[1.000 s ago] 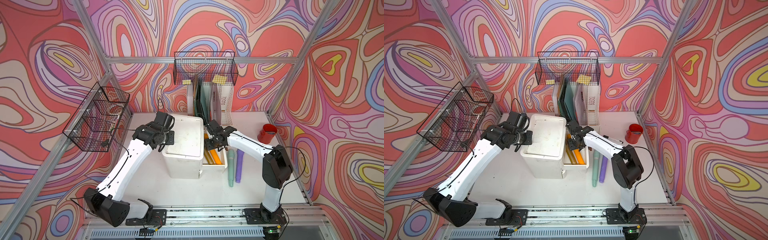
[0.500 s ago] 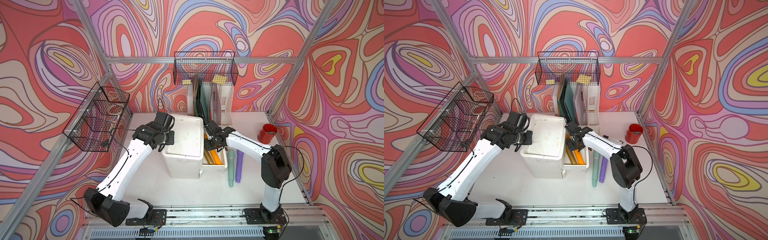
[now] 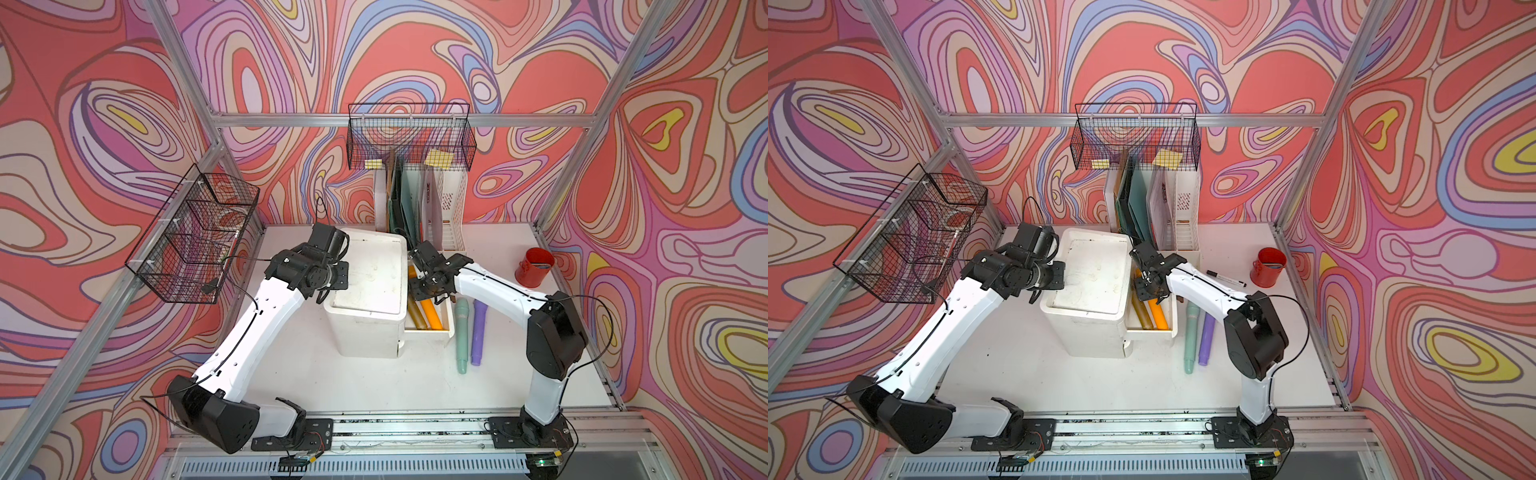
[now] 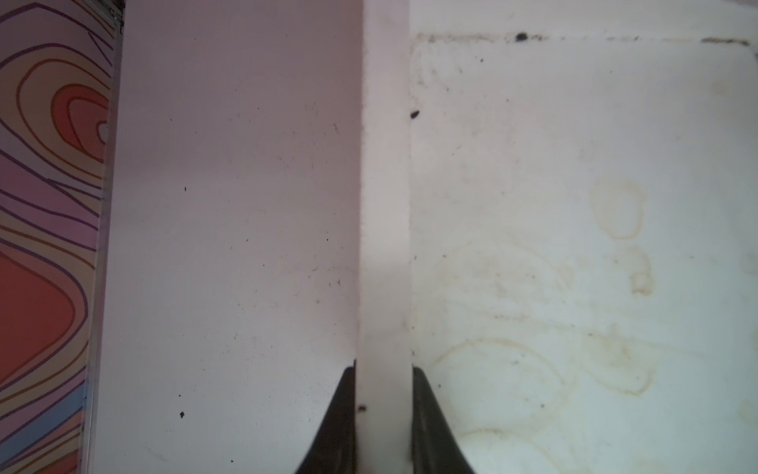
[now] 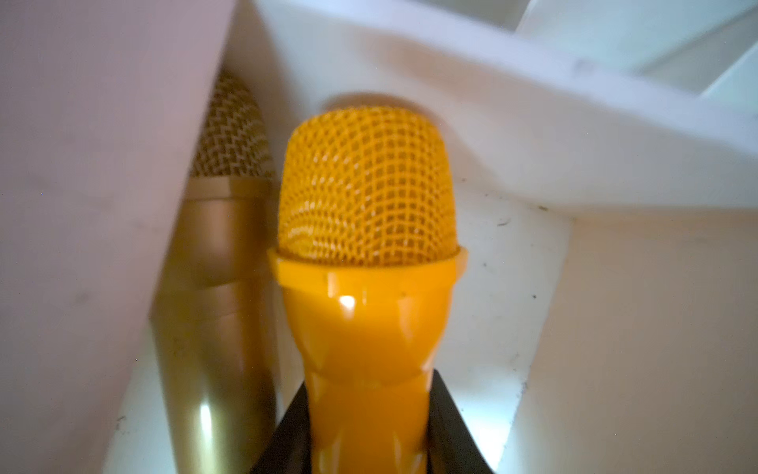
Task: Take the microphone out of the drawer
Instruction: Pick up the microphone from the drawer.
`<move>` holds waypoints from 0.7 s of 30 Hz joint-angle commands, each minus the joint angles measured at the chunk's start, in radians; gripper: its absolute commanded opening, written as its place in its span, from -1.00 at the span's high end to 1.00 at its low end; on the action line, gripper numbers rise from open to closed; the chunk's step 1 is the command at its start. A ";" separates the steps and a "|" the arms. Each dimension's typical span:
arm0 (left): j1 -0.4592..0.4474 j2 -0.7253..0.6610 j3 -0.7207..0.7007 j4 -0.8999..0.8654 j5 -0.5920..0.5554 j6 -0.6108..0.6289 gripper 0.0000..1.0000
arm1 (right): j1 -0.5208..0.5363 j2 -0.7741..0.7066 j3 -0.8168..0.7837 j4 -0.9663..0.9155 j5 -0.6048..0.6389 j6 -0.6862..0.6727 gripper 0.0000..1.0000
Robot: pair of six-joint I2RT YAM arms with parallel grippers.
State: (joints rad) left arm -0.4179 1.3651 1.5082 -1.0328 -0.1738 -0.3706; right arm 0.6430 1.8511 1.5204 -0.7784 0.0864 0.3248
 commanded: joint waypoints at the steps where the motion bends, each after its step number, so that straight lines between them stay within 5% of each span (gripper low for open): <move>1: -0.008 0.002 0.010 0.012 -0.009 0.011 1.00 | 0.003 -0.073 0.001 0.037 0.047 0.052 0.72; 21: -0.008 -0.002 0.015 0.016 -0.007 0.016 1.00 | 0.001 -0.325 -0.059 0.111 0.236 0.067 0.73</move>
State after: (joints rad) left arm -0.4179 1.3651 1.5082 -1.0325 -0.1738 -0.3702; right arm 0.6445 1.5646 1.4769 -0.6868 0.2607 0.3866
